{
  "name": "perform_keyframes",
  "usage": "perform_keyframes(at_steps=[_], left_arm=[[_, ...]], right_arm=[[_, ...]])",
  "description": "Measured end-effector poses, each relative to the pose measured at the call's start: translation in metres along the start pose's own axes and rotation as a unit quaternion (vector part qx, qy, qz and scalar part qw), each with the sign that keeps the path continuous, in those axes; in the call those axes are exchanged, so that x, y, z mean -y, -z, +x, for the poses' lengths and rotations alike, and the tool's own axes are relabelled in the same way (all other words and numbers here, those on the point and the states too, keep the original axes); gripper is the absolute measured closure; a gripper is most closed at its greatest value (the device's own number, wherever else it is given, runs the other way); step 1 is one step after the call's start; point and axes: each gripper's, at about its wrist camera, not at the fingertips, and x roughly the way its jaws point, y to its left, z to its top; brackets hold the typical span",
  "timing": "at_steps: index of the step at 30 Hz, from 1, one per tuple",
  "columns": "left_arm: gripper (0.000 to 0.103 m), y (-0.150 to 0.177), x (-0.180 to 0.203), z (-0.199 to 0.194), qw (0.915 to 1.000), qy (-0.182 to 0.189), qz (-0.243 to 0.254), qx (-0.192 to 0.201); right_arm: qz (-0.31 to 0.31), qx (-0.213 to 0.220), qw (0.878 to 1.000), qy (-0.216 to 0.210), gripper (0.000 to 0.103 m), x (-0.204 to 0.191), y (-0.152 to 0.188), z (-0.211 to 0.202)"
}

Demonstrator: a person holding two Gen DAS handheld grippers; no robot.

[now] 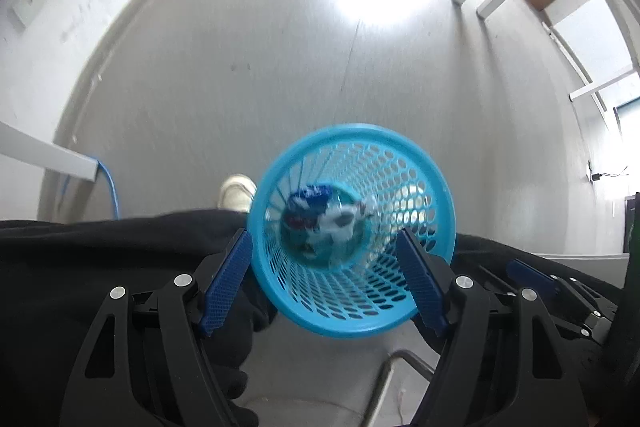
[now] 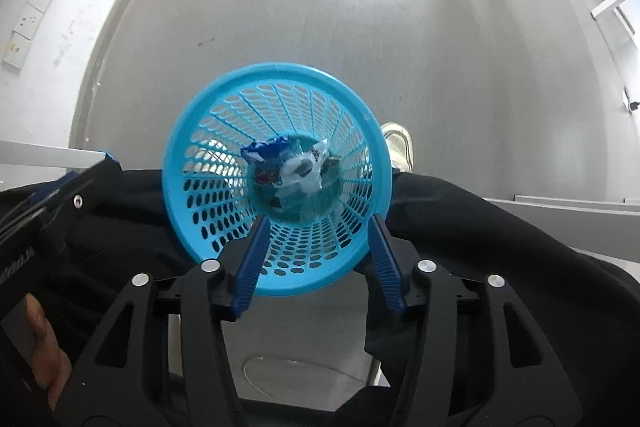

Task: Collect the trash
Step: 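Open the left gripper while the right opens, dropping both items into the wastebasket, then raise both tools back toward the white cup and bags on the table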

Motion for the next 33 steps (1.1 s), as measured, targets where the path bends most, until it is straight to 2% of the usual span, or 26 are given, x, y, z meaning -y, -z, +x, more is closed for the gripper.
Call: perform_keyframes(at_steps=[6,11,14,17,20,23,28,31,33], left_arm=[[0.029,0.007,-0.002,-0.026,0.9989,0.02,0.011,0.04],[0.029,0.017,-0.004,-0.051,0.9958,0.046,0.015,0.078],[0.026,0.028,-0.009,-0.077,0.9883,0.091,0.013,0.122],[0.023,0.041,-0.008,-0.095,0.9841,0.089,0.035,0.15],[0.021,0.051,-0.007,-0.105,0.9834,0.087,0.042,0.154],[0.02,0.059,-0.007,-0.115,0.9825,0.09,0.046,0.157],[0.017,0.074,-0.006,-0.135,0.9806,0.106,0.071,0.149],[0.016,0.088,0.0,-0.151,0.9802,0.091,0.092,0.15],[0.014,0.097,0.005,-0.165,0.9766,0.084,0.112,0.163]], right_arm=[[-0.014,0.03,0.999,-0.018,0.048,-0.004,0.016,-0.026],[-0.025,0.072,0.997,-0.027,0.045,-0.008,0.031,-0.053],[-0.028,0.102,0.994,-0.037,0.041,-0.007,0.043,-0.074],[-0.035,0.121,0.991,-0.044,0.04,-0.007,0.056,-0.092],[-0.037,0.145,0.988,-0.04,0.036,-0.006,0.068,-0.11],[-0.044,0.165,0.985,-0.034,0.035,-0.007,0.08,-0.125],[-0.053,0.187,0.98,-0.036,0.03,-0.007,0.096,-0.151],[-0.062,0.217,0.973,-0.043,0.03,-0.001,0.119,-0.182],[-0.064,0.228,0.971,-0.045,0.029,0.001,0.125,-0.191]])
